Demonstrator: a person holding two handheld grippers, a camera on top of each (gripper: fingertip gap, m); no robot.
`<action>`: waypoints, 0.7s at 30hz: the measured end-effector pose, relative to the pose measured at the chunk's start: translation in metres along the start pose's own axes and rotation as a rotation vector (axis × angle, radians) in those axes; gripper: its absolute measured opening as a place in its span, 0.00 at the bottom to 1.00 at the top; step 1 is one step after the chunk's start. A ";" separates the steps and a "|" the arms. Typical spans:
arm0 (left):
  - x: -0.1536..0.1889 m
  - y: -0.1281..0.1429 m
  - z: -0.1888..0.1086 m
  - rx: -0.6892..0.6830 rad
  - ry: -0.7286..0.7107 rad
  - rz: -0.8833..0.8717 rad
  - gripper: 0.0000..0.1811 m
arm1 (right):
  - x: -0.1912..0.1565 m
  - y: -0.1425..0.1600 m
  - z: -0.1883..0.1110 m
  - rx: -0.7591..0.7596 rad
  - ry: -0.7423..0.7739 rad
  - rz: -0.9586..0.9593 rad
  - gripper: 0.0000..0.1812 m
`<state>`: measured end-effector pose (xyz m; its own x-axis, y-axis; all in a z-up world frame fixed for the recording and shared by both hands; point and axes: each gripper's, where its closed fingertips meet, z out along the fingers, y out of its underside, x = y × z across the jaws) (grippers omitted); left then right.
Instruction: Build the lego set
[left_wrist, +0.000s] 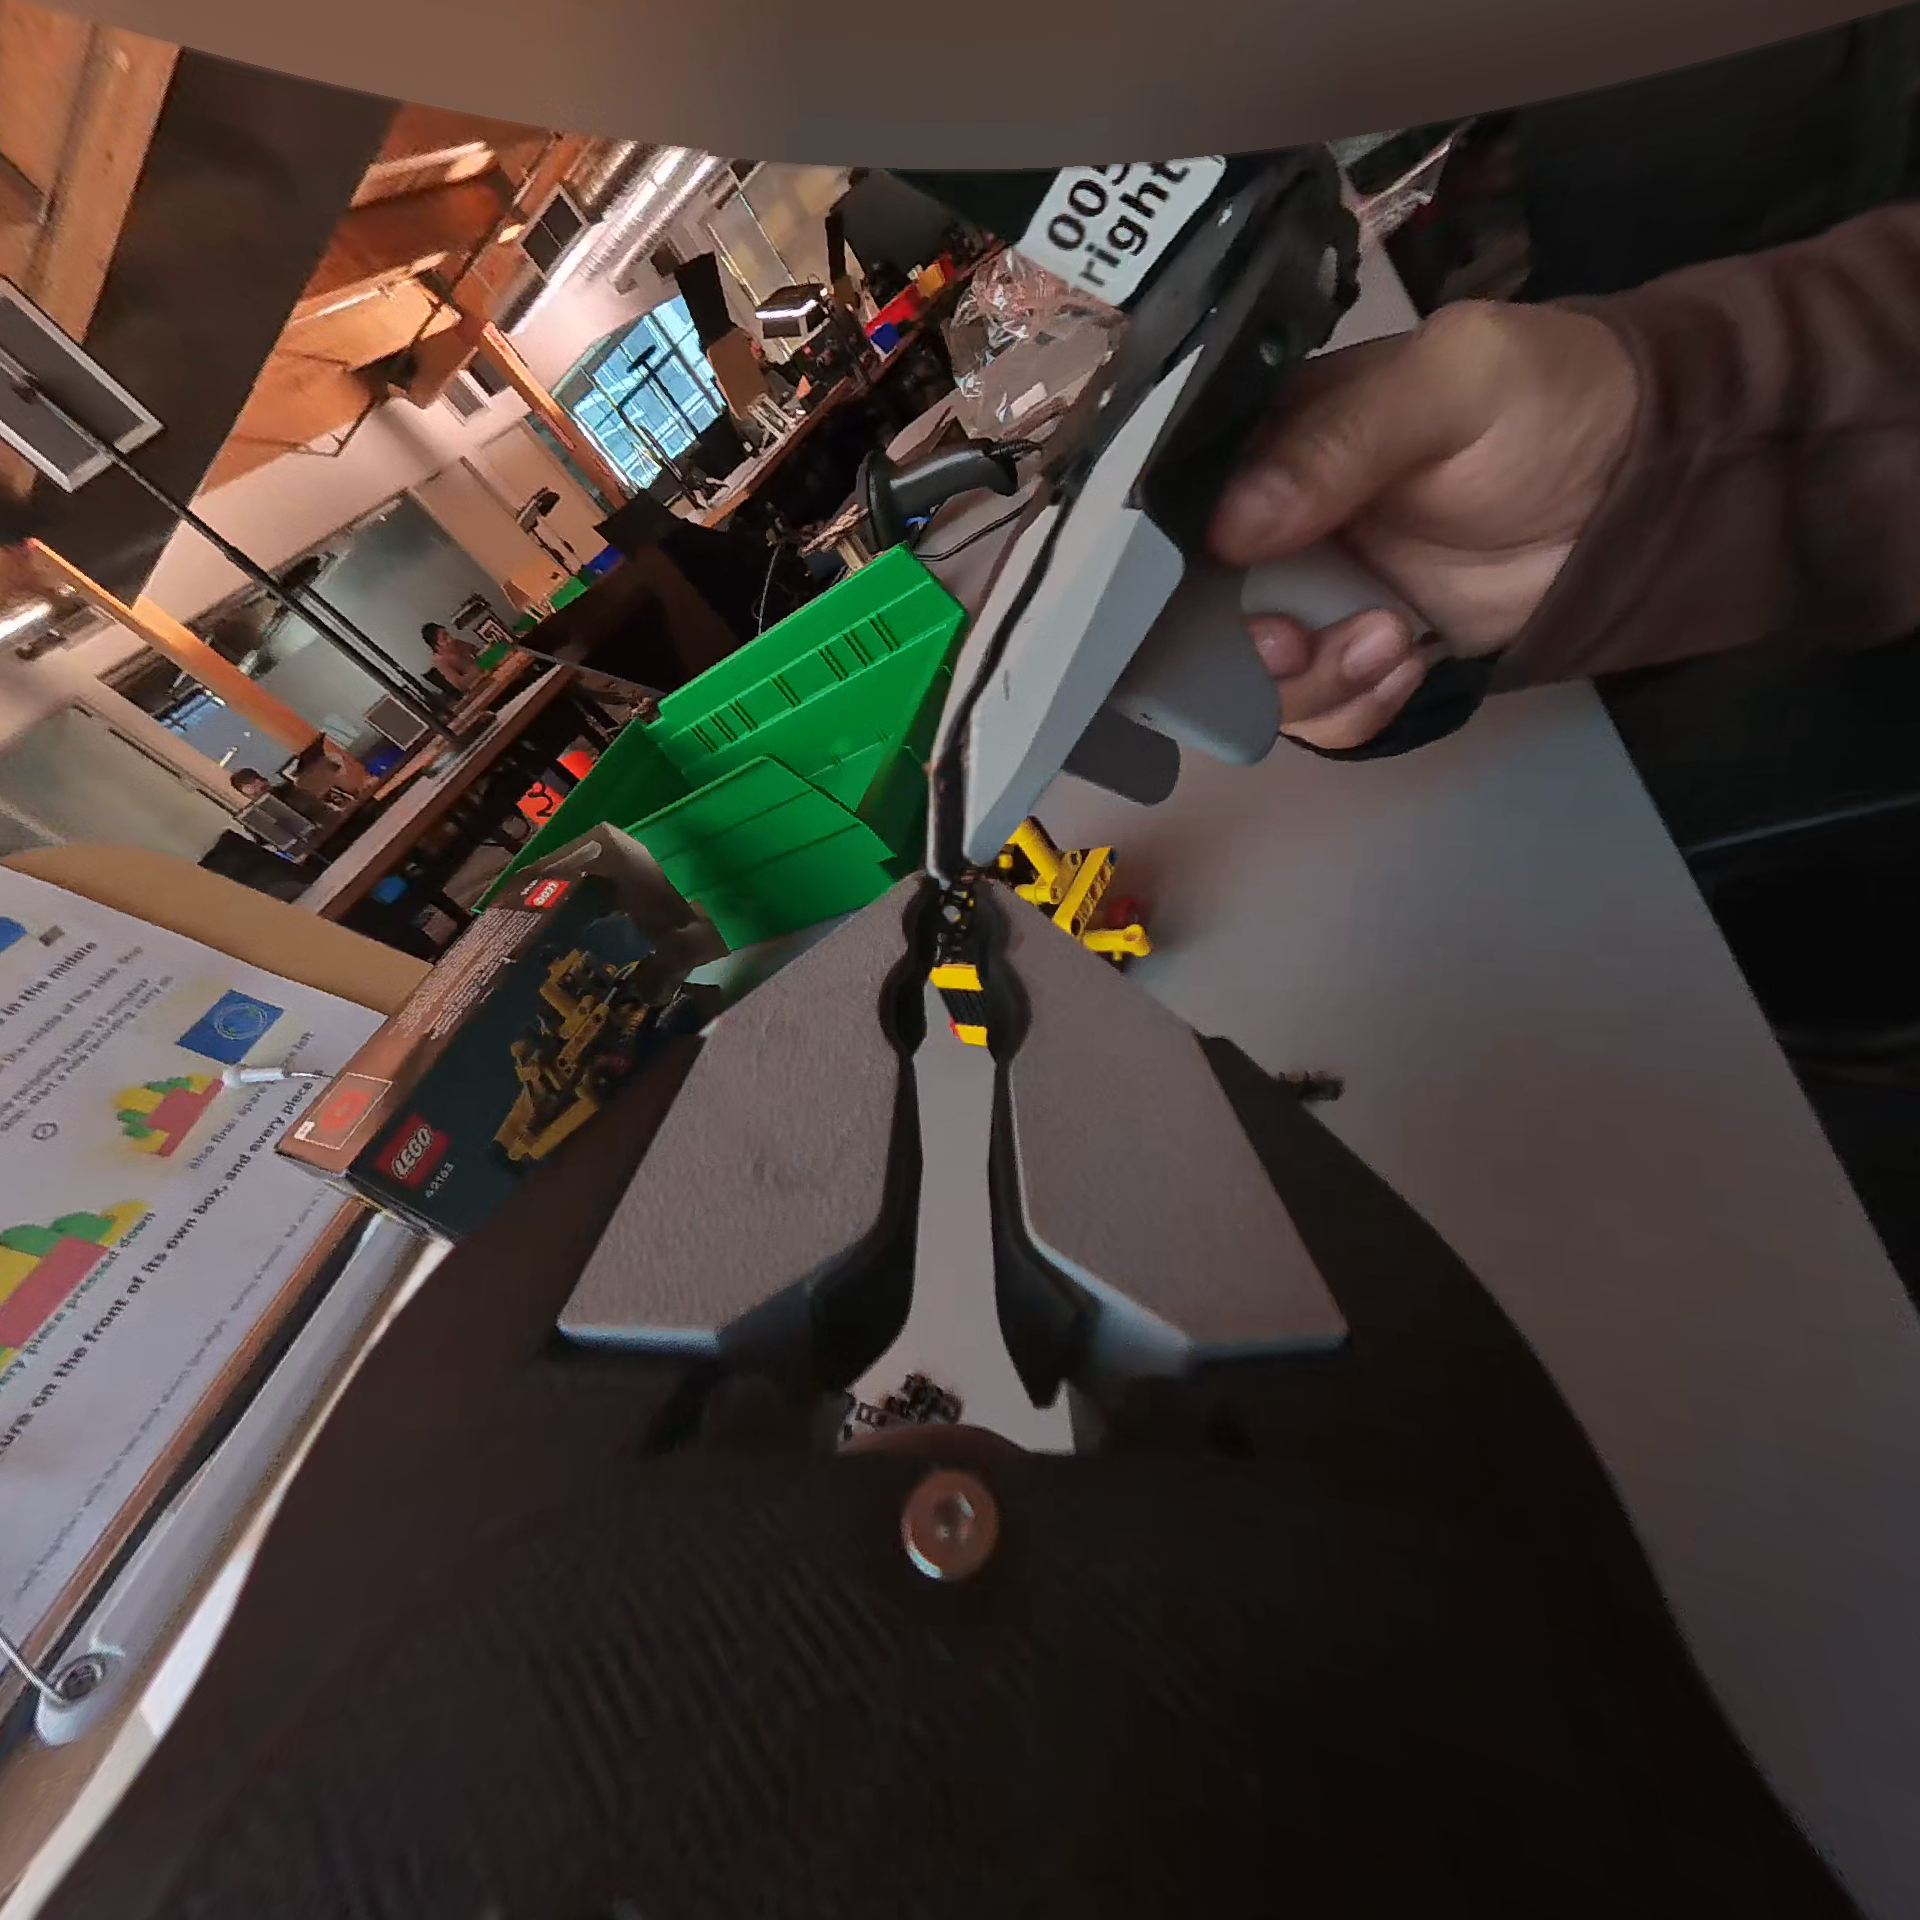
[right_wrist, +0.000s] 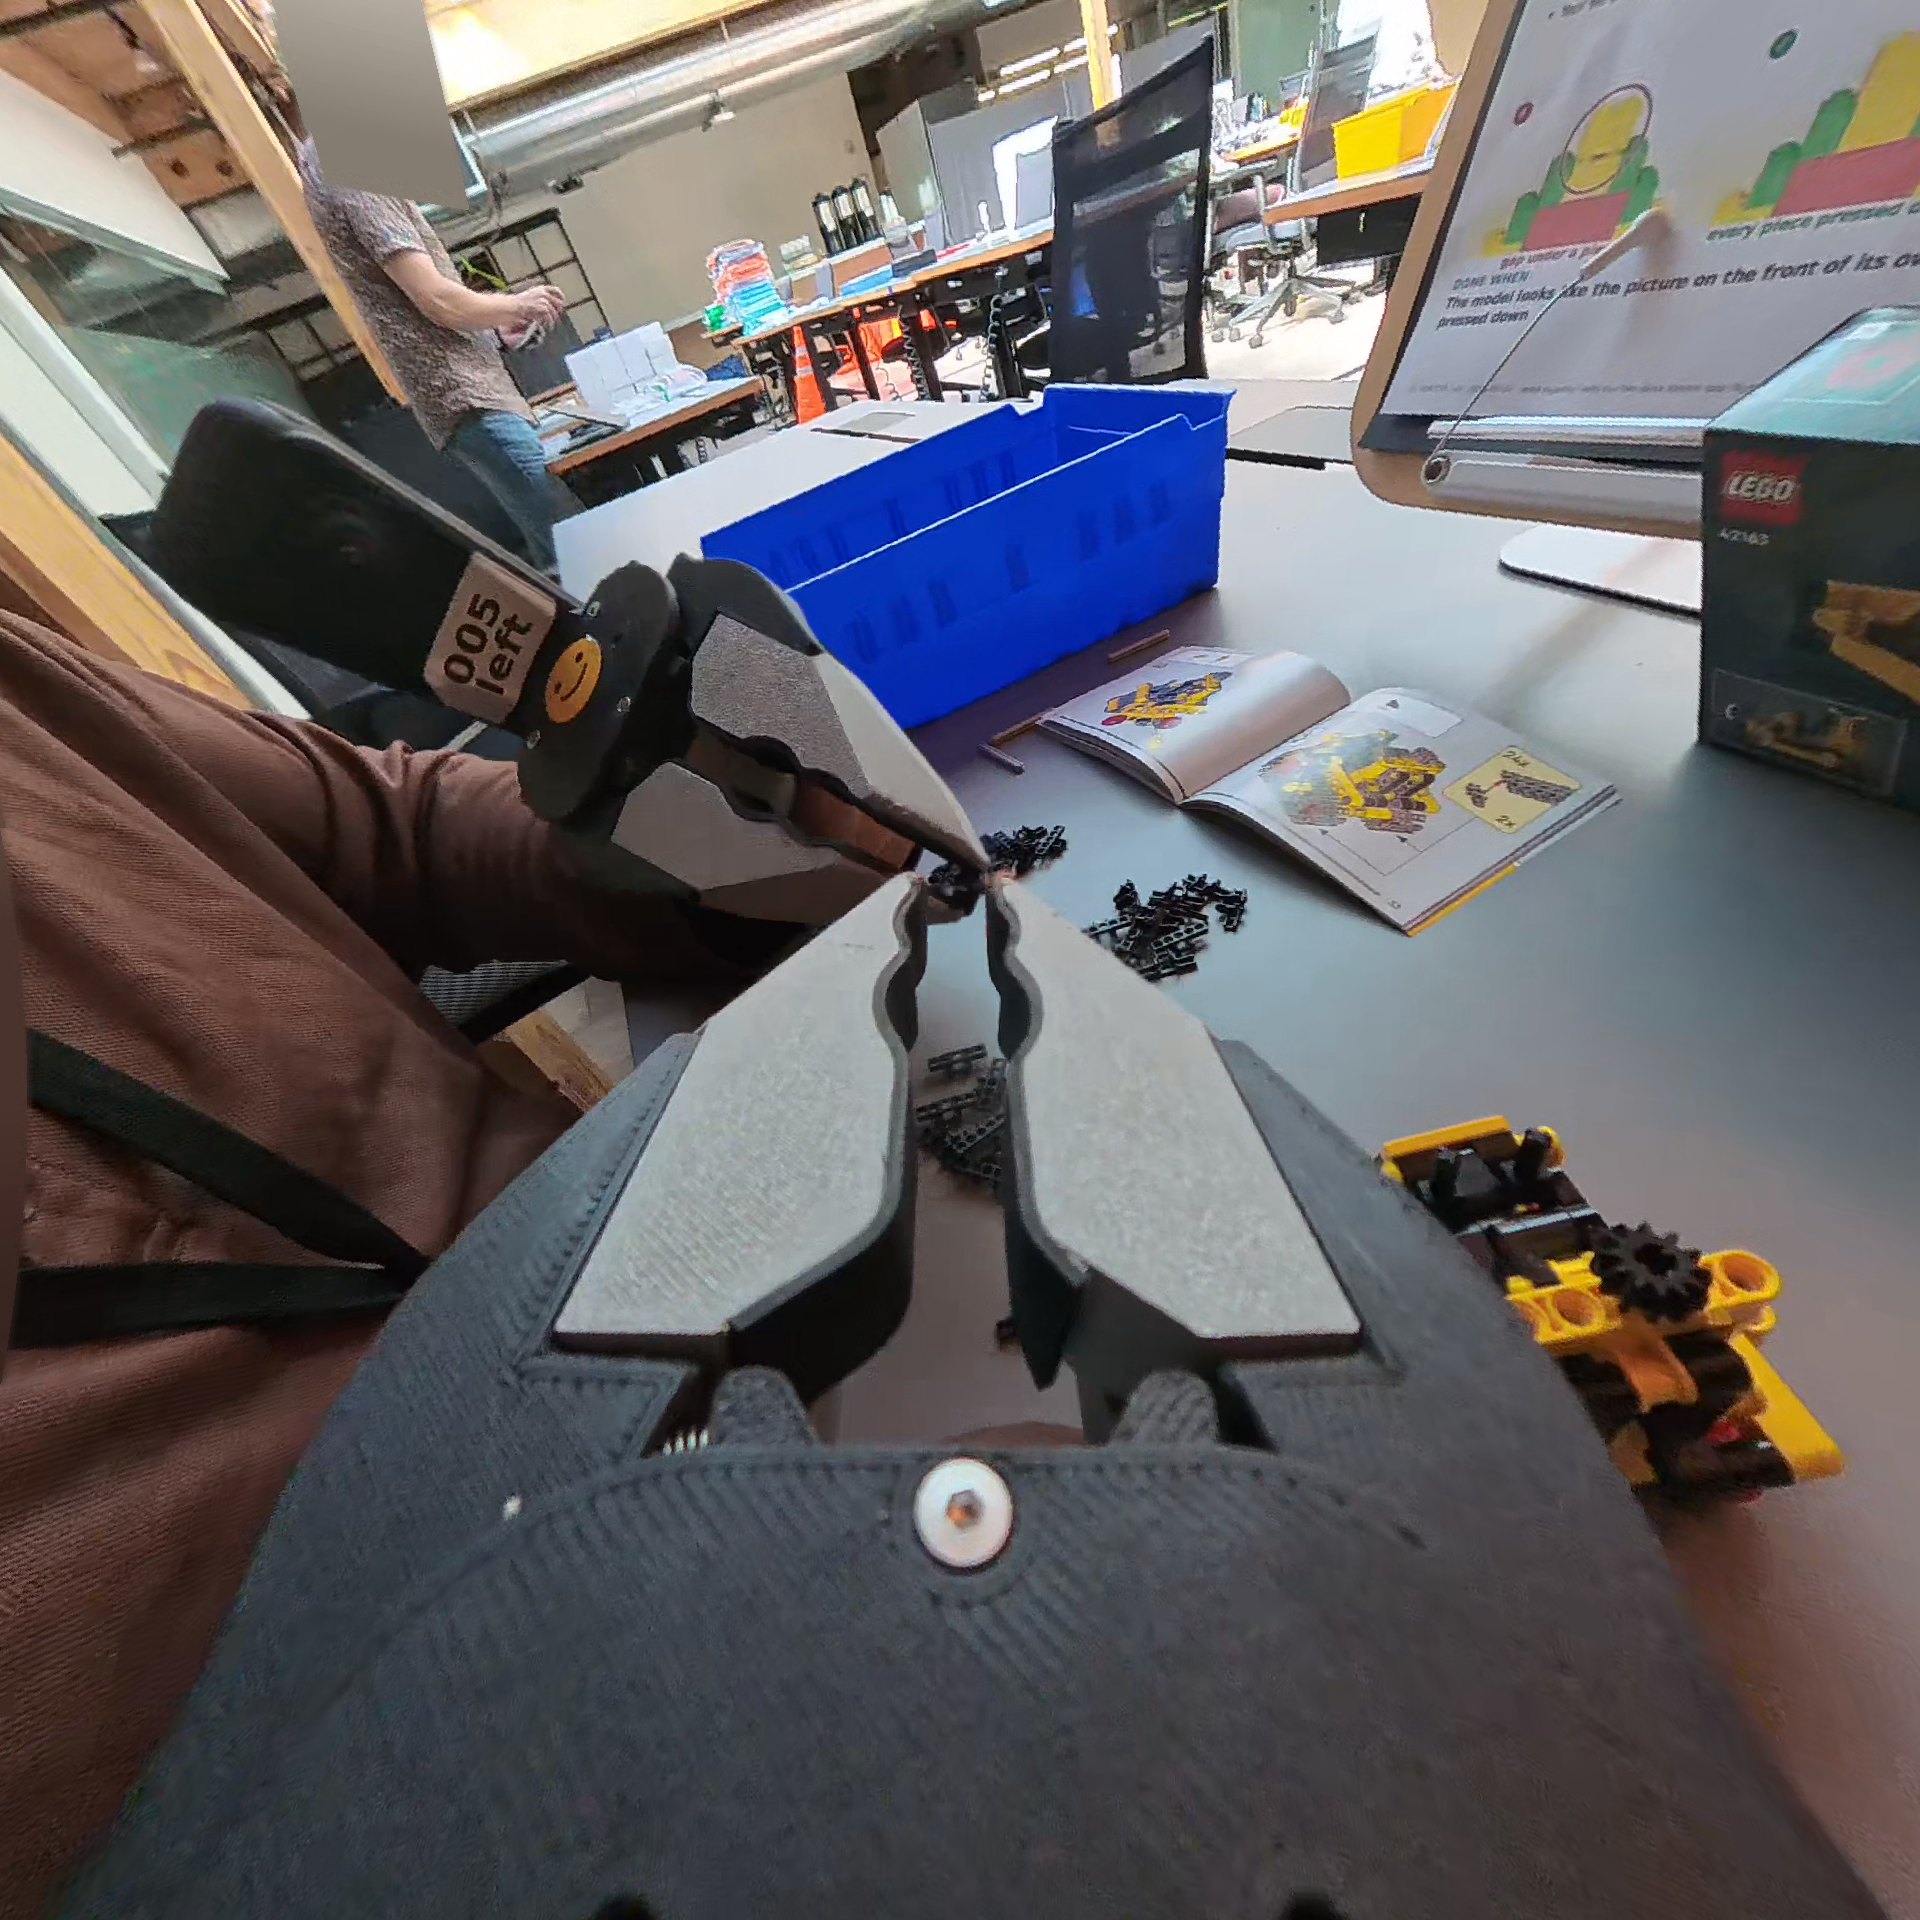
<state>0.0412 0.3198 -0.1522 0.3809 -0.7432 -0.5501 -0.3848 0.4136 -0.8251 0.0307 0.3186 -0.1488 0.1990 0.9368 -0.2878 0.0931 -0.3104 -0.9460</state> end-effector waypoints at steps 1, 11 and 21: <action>0.001 0.001 0.001 -0.007 -0.003 0.016 0.02 | 0.000 0.002 0.001 -0.005 0.000 0.002 0.03; 0.003 0.004 0.002 -0.026 -0.032 0.071 0.02 | 0.003 0.006 0.002 -0.024 0.001 0.003 0.00; 0.003 0.027 0.006 -0.121 0.097 -0.214 0.04 | 0.018 0.020 -0.003 -0.171 0.282 -0.510 0.00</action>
<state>0.0373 0.3322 -0.1767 0.3845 -0.8561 -0.3453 -0.4038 0.1804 -0.8969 0.0393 0.3291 -0.1726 0.3366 0.9026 0.2684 0.3955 0.1232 -0.9102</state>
